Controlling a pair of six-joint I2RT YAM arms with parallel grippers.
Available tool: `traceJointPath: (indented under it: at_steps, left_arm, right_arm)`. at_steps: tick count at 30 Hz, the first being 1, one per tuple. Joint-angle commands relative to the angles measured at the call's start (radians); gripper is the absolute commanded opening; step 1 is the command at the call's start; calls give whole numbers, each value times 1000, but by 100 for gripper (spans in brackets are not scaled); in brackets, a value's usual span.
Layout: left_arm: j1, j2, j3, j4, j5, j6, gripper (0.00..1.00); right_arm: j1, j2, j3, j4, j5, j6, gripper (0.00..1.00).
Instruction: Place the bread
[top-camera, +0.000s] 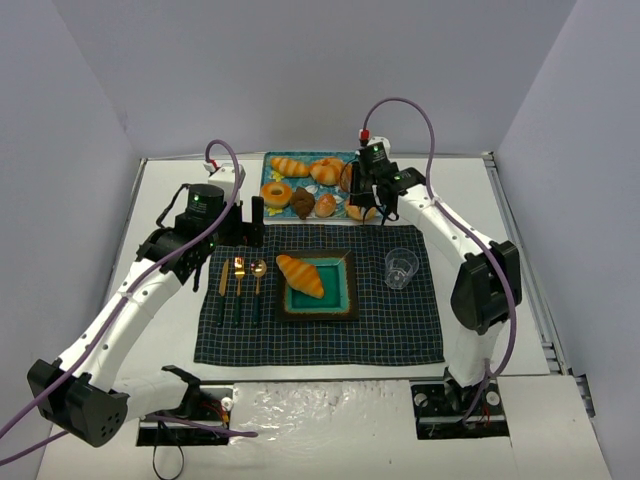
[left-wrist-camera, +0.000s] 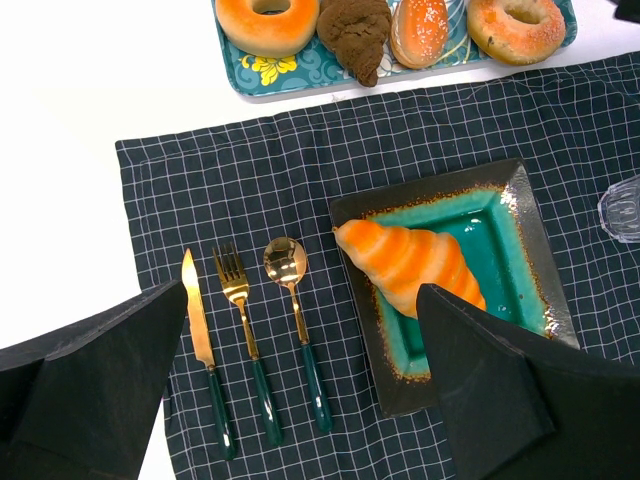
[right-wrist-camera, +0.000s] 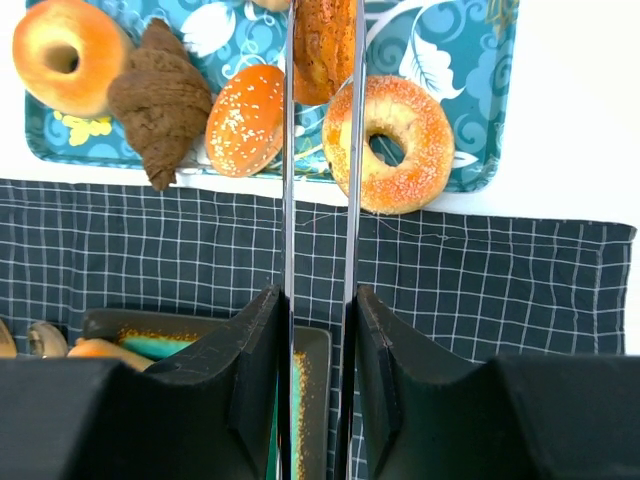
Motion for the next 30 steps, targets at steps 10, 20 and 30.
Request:
traceJointPath:
  at_steps: [10, 20, 30]
  left_arm:
    - [-7, -4, 17, 53, -8, 12, 97]
    - [-9, -5, 17, 53, -7, 10, 97]
    - [-9, -8, 16, 55, -5, 9, 97]
  right_arm:
    - [6, -280, -114, 3, -32, -13, 2]
    - [19, -526, -303, -33, -138, 9, 2]
    - [147, -675, -452, -68, -134, 70, 2]
